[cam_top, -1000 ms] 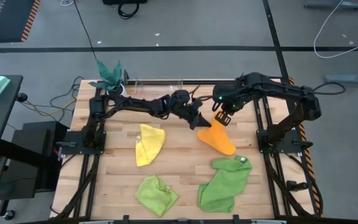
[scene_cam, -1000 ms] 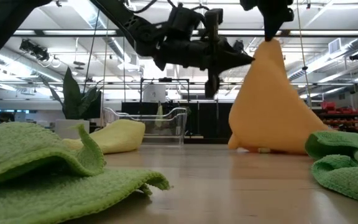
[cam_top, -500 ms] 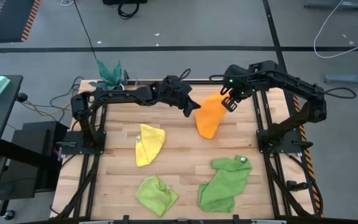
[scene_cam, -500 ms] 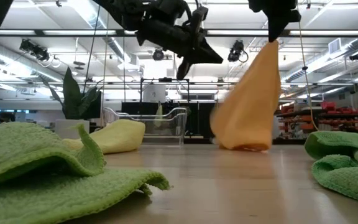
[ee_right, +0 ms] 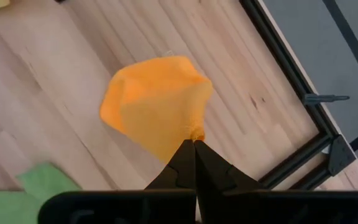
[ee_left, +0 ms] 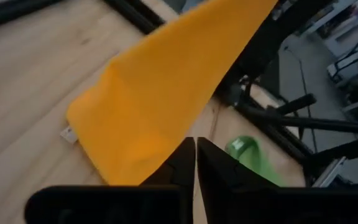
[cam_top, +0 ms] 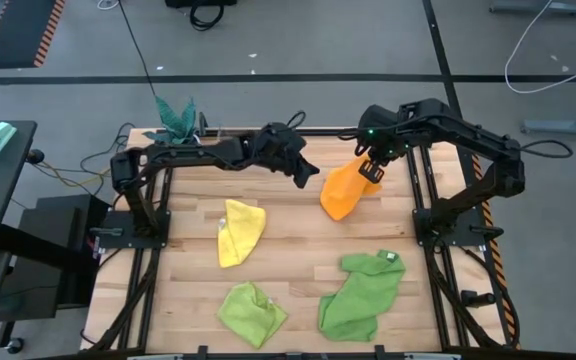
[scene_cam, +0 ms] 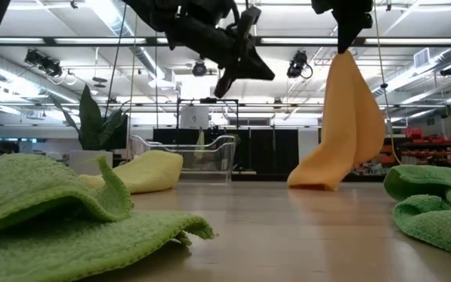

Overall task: Fold microfiber towels
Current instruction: Fold the orange towel

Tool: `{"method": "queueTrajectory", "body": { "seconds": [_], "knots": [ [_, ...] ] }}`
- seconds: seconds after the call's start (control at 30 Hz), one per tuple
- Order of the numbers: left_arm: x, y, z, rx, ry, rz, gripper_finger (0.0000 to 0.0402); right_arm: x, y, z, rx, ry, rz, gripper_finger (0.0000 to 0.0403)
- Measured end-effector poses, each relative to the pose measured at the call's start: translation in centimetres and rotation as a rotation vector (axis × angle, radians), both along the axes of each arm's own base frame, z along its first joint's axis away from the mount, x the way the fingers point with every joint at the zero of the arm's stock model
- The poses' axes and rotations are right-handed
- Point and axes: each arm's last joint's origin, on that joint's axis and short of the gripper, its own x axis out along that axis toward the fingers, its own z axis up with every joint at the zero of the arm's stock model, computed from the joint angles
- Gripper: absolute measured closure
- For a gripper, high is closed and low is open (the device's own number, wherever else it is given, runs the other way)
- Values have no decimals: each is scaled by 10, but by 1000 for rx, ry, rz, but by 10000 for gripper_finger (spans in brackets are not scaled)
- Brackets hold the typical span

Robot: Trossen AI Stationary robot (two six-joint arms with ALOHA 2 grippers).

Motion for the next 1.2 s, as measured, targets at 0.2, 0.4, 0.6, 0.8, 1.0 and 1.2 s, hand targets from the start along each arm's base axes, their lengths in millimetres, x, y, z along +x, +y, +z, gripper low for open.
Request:
{"method": "queueTrajectory", "body": {
  "seconds": [0.2,0.4,0.6,0.8,1.0,1.2],
  "knots": [
    [9,-19,-17,-15,72,-35,371,1,-1,1,-12,-9,30,402],
    [25,-24,-58,-21,166,17,376,-1,11,11,27,-63,33,402],
    [24,0,-74,-91,185,74,351,-5,33,15,98,-117,35,403],
    [21,25,-83,-169,172,66,313,-10,45,18,146,-159,-20,403],
    [28,30,-111,-309,149,-68,280,-8,57,18,182,-156,25,403],
    [35,29,-131,-418,131,-154,256,-8,61,18,213,-165,-9,403]
  ]
}}
